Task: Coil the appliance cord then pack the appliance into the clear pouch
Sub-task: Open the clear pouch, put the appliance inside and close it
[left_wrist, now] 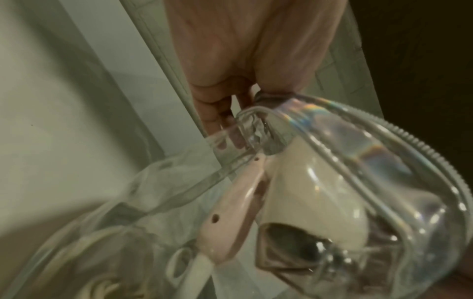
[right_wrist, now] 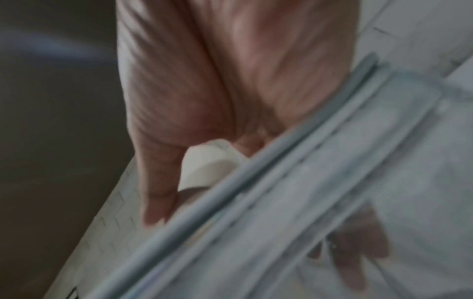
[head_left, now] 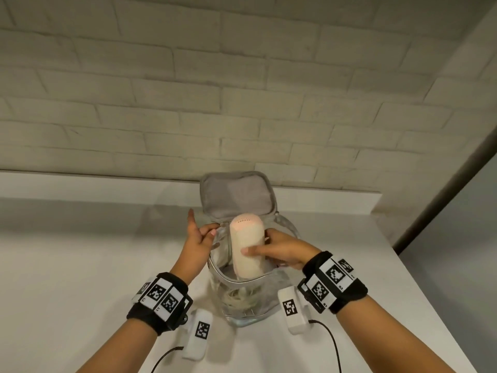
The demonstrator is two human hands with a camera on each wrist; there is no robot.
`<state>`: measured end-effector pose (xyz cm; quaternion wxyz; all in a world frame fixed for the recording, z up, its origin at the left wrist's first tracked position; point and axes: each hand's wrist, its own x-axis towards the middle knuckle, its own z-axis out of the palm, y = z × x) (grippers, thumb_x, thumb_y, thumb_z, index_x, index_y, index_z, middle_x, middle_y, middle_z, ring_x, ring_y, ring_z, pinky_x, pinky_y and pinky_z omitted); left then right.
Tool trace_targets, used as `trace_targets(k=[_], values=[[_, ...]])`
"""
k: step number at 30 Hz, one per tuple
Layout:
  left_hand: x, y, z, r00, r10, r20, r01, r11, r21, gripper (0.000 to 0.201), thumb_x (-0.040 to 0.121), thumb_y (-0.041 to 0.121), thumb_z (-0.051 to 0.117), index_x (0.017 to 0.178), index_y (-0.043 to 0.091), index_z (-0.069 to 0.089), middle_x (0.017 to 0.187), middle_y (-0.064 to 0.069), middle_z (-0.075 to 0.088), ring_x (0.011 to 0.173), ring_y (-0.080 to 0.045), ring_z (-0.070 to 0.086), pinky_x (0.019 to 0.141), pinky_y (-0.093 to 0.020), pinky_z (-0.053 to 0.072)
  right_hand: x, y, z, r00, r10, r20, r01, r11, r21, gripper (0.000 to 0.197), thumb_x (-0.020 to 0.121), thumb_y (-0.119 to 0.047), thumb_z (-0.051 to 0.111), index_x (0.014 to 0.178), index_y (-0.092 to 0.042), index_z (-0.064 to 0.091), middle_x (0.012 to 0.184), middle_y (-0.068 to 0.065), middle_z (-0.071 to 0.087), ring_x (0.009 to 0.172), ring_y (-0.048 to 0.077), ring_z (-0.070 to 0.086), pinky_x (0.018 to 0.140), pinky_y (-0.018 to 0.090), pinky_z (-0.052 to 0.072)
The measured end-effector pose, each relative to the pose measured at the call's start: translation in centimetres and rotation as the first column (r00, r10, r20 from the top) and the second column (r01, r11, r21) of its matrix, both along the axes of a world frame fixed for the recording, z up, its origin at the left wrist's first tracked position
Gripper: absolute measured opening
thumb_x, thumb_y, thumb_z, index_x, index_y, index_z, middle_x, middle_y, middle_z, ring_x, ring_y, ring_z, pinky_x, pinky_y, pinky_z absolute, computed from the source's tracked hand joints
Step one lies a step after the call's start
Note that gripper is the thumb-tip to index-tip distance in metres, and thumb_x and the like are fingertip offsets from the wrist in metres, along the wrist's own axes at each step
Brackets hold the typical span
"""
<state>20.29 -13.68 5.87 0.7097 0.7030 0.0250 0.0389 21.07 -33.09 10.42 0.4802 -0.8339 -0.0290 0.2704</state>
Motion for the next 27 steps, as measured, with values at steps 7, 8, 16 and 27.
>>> trace_targets(k=[7,8,16,27], values=[[0.5,0.4,-0.1,0.990,-0.130,-0.061,0.124,0.988,-0.093,0.050,0.096,0.003,0.036,0.141,0.021,0.025,0.116,-0.001,0.056,0.118,-0.017,0.049,0.088,-0.031,0.047,-0.1,-1.5,1.6,0.925,-0.035,0.379,0.101,0.983,-0.154,0.079,0.076,-0.017,0.068,0.140,-0.026,0.023,0.129,0.015,0.049,0.097,0.023,0.055,0.074,0.026,0.047],[0.4,0.3,0.0,0.988,-0.144,-0.056,0.138,0.986,-0.098,0.049,0.096,0.003,0.036,0.139,0.023,0.028,0.113,0.002,0.056,0.114,-0.012,0.050,0.085,-0.029,0.047,-0.4,-1.5,1.7,0.889,0.048,0.455,0.047,0.980,-0.193,0.073,0.077,-0.015,0.065,0.139,-0.030,0.028,0.130,0.014,0.047,0.104,0.025,0.053,0.086,0.030,0.046],[0.1,0.4,0.4,0.983,-0.180,-0.039,0.175,0.979,-0.108,0.033,0.094,0.001,0.039,0.122,0.018,0.046,0.119,-0.007,0.057,0.111,-0.022,0.054,0.085,-0.032,0.049,-0.7,-2.6,0.1,0.826,0.362,0.432,0.099,0.662,-0.743,0.030,0.089,-0.037,0.047,0.102,-0.020,0.067,0.144,0.005,0.037,0.129,0.031,0.030,0.111,0.055,0.019],[0.6,-0.1,0.7,0.964,-0.260,-0.051,0.251,0.958,-0.136,0.035,0.090,-0.007,0.038,0.076,0.014,0.063,0.087,0.009,0.075,0.080,-0.006,0.067,0.071,-0.018,0.053,1.6,-8.7,0.4,0.873,-0.458,0.170,0.368,0.845,0.388,0.029,0.097,-0.030,0.038,0.103,-0.016,0.062,0.084,-0.002,0.069,0.079,0.015,0.061,0.057,0.020,0.049]])
